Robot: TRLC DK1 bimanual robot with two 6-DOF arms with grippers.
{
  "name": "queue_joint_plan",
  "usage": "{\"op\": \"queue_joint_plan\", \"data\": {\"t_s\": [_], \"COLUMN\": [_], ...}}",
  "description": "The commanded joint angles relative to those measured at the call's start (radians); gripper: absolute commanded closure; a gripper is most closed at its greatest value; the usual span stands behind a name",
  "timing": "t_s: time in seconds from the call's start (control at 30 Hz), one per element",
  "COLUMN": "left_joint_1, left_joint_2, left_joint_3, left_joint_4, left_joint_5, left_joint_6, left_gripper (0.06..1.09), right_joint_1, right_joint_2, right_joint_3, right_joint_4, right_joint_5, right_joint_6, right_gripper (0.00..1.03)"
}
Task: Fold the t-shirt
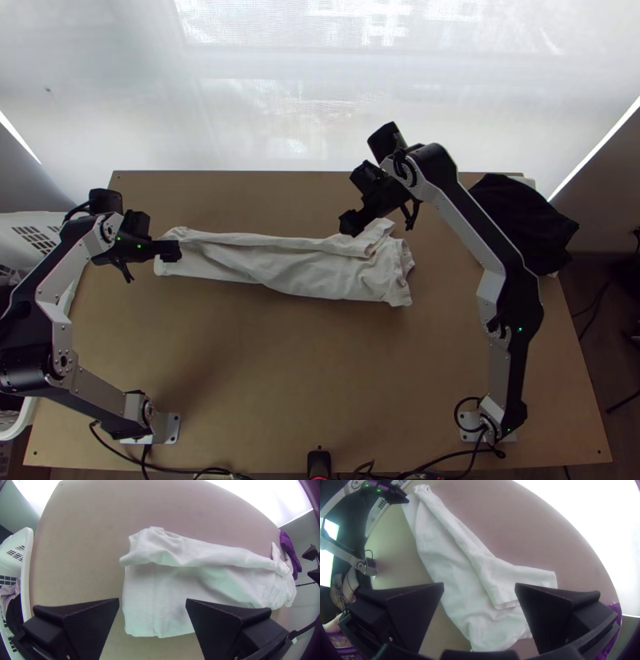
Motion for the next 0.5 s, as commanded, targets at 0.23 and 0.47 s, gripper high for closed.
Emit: {"op": "queue_joint_plan", "data": {"t_s": [0.23, 0.47], "left_joint_1": [-0.026, -0.050], "left_joint_2": [0.057, 0.069], "left_joint_3": [-0.049, -0.048], "left_joint_4": [0.119, 0.103], "left_joint_5": [-0.068, -0.068], "left_joint_6": [-0.006, -0.020], "left_gripper": [0.12, 0.13], "right_joint_1": [0.125, 0.153], "right_joint_2": [0.029, 0.083], "right_joint_3": [-0.096, -0.150], "right_joint_4": [0.034, 0.073], "right_joint_5": [0.001, 0.002], "right_joint_6": [-0.015, -0.021], "right_gripper": [0.04, 0.04]}}
